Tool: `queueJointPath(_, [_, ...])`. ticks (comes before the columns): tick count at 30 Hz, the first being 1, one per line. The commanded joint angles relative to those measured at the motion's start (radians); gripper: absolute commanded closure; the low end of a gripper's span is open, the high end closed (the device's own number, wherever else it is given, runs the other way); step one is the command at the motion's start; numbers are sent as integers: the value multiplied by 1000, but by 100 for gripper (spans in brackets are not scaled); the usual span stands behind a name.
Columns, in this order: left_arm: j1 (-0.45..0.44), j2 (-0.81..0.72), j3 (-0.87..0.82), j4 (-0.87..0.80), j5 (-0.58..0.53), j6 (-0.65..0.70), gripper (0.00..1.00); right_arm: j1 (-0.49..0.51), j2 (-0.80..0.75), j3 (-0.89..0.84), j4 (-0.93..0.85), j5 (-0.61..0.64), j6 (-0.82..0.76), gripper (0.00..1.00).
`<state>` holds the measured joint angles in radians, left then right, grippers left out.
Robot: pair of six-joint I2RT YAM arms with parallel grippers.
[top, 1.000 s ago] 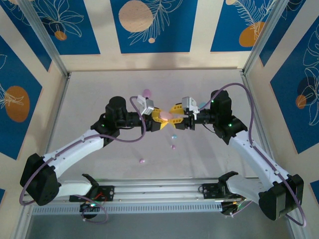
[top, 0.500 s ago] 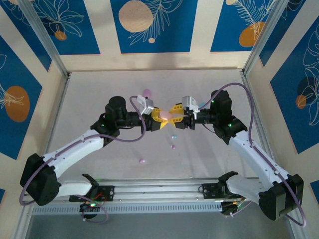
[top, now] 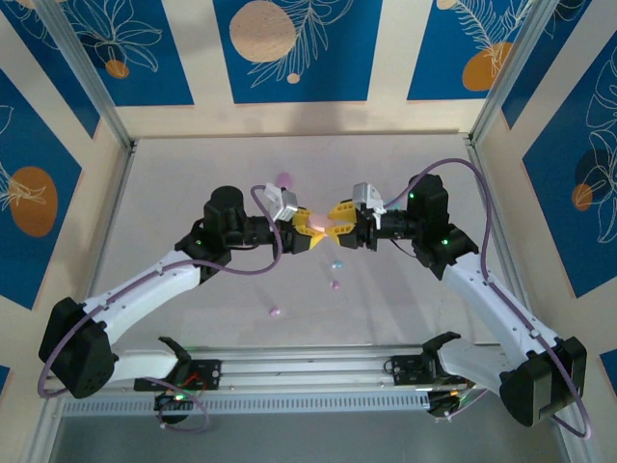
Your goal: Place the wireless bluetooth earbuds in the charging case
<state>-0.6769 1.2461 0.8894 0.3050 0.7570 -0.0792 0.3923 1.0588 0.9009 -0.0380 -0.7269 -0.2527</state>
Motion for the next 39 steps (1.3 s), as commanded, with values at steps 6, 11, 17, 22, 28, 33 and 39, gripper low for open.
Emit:
queueJointPath(6, [-18, -11, 21, -4, 143, 6, 78, -15, 20, 21, 13, 192, -21, 63])
queueJointPath(11, [-19, -9, 22, 6, 143, -5, 78, 17, 18, 24, -19, 220, -97, 63])
queueJointPath(17, [-18, -8, 19, 7, 132, 3, 78, 23, 31, 58, -105, 93, -145, 67])
queueJointPath(22, [-18, -4, 18, 5, 129, 19, 77, 28, 59, 105, -176, 36, -151, 75])
queueJointPath(28, [-18, -4, 11, 0, 133, 46, 76, 29, 73, 130, -204, -4, -152, 80])
queueJointPath(33, [-18, -6, -1, -7, 119, 87, 73, 29, 78, 159, -252, -41, -173, 90])
queueJointPath(39, [-18, -10, -41, 65, 105, 110, 60, 31, 77, 170, -271, -46, -179, 99])
